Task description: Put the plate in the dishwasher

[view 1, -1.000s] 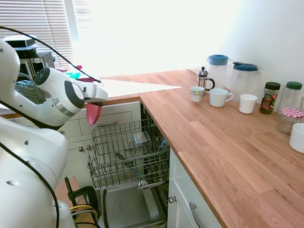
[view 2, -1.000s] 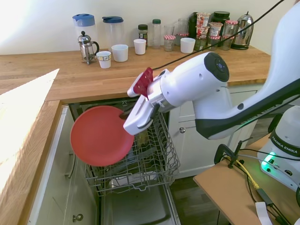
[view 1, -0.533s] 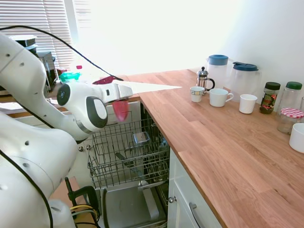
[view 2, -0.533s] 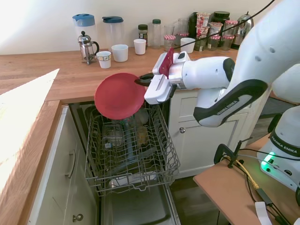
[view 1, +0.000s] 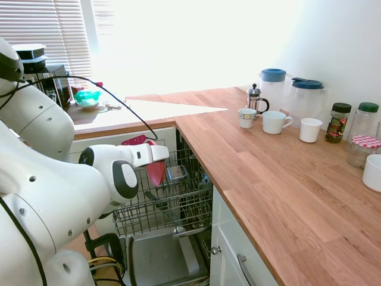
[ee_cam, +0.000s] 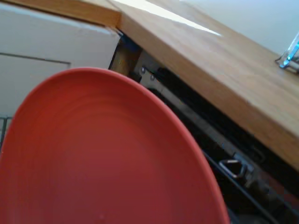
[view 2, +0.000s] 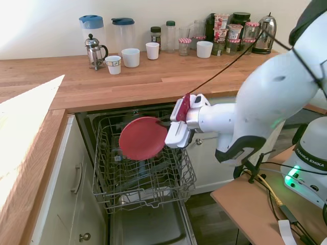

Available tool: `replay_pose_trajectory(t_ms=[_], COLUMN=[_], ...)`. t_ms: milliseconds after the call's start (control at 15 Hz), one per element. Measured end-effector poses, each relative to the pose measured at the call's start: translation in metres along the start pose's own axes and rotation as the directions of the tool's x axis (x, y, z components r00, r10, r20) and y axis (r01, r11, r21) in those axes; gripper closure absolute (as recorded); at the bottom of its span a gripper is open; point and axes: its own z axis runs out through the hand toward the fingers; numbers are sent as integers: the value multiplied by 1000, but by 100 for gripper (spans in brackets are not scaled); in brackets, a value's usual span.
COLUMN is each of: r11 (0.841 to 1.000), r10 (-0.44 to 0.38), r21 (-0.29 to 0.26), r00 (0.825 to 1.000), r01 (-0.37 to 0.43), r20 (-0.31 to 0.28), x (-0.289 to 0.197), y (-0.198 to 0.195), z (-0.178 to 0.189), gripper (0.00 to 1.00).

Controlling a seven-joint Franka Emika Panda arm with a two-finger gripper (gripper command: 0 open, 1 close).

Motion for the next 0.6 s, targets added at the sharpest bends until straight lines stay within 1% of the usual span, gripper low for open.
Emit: replay_pose_trajectory(t_ms=[133, 267, 600], r11=[1000, 999, 997], r10=[22, 35, 58], r21=[-2, -21, -50], r00=[1000, 999, 998], r01=[-22, -35, -56], r20=[5, 22, 30], x=[-16, -34, -59], y=[-9, -17, -22], z=[18, 34, 60], gripper=[100, 100, 100])
